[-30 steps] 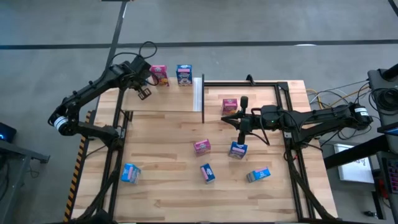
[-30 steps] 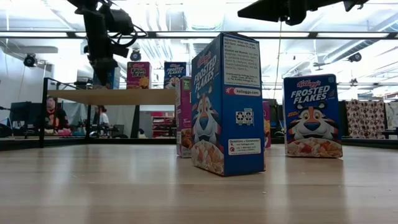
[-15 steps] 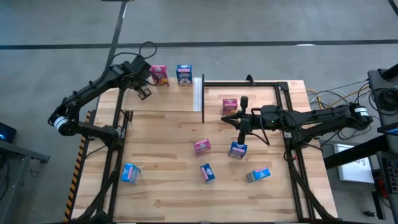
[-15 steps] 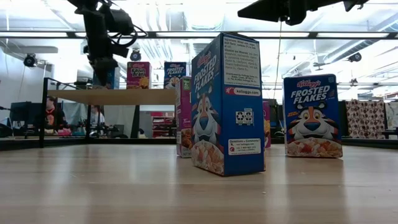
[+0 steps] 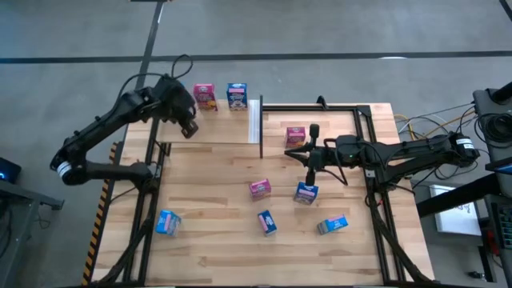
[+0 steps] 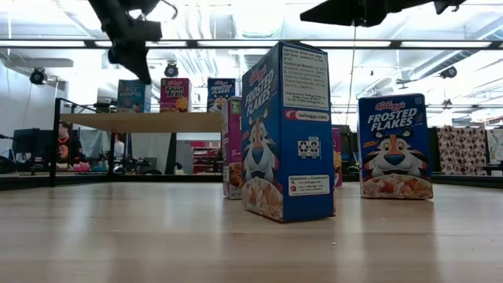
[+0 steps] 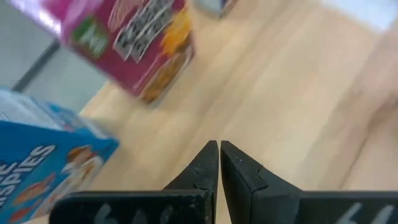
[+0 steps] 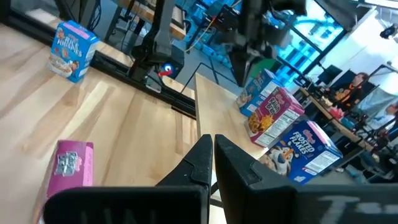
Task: Stack cereal on shelf
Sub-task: Put the top pink cereal box on the shelf
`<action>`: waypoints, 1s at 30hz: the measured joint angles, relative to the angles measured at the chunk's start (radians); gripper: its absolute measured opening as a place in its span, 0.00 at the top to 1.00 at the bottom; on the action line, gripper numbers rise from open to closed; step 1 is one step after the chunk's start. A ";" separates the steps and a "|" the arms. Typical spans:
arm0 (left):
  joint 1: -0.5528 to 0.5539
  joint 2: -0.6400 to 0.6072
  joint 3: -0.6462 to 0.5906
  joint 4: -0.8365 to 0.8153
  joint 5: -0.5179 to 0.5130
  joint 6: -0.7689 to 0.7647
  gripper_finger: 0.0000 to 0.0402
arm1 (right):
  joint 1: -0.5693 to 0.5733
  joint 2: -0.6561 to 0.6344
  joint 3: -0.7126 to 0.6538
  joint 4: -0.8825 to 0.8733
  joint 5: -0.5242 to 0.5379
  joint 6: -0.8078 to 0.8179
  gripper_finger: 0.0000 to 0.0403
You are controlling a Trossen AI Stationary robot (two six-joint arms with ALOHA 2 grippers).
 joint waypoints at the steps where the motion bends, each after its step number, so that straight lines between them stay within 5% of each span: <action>1: -0.022 -0.023 -0.011 0.021 0.000 -0.011 1.00 | 0.000 0.000 0.000 0.006 0.000 0.012 0.98; 14: -0.348 -0.315 -0.246 0.495 0.003 -0.062 1.00 | -0.012 0.002 0.030 0.044 0.070 0.275 0.98; 23: -0.439 -0.467 -0.438 0.839 -0.003 -0.012 1.00 | -0.120 0.075 0.206 -0.353 0.103 0.444 0.98; 30: -0.439 -0.552 -0.527 0.909 -0.080 0.001 1.00 | -0.256 0.216 0.398 -0.714 0.095 0.479 0.98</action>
